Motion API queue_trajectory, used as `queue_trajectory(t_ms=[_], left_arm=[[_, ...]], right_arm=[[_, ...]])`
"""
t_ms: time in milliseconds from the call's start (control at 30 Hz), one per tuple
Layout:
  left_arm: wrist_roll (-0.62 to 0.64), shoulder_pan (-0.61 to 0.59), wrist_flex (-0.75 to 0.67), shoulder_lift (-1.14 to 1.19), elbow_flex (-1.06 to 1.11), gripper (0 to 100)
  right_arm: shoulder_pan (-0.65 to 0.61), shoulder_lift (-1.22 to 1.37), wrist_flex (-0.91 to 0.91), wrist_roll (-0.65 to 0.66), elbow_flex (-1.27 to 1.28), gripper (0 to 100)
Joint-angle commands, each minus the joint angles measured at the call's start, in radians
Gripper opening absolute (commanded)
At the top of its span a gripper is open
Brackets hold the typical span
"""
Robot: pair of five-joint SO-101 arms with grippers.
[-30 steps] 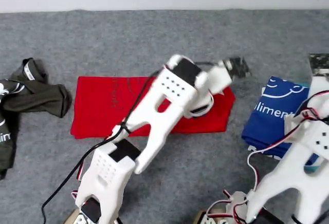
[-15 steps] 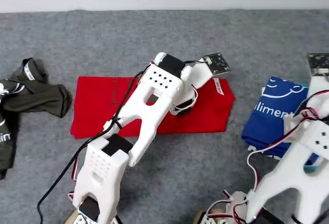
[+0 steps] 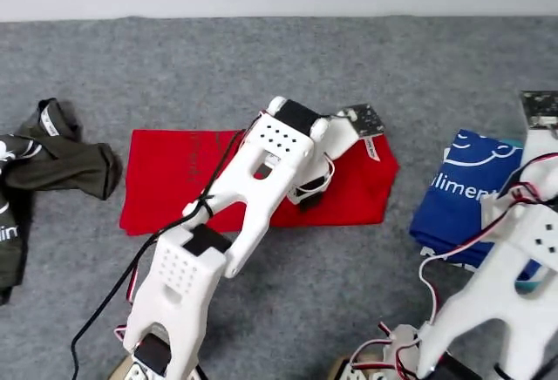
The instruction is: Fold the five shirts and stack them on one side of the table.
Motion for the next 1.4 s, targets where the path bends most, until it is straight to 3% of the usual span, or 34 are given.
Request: queue_trajectory(t_ms=[0,133,200,733,933,1033,1200,1367], left_arm=[[0.003,-0.003,-0.014,-0.002,-0.013,13],[-0.052,0.051,0.038,-0.005,-0.042,1],[-0.08,0.086,0.097,-0.003,-0.065,1],[-0.11,0.12,0.095,-0.219,0.039,0],[-0.109,0.061,-0.032,-0.219,0.153,1],[-0.097,0.014,-0.097,-0.218,0.206,3],[0.008,-0.061,-0.193,-0.218,0.297,17],[0.009,-0.074,-0.226,-0.218,0.383,18]], right_arm=[[-0.013,-0.027,0.035,0.002,-0.005,1.5],[-0.013,-0.027,0.035,0.002,-0.005,1.5],[-0.013,-0.027,0.035,0.0,-0.005,1.5],[-0.013,-0.028,0.035,0.0,-0.005,1.5],[-0.013,-0.028,0.035,0.0,-0.005,1.5],[-0.013,-0.028,0.035,0.0,-0.005,1.5],[-0.013,-0.028,0.035,0.002,-0.005,1.5],[-0.013,-0.028,0.035,0.002,-0.005,1.5]])
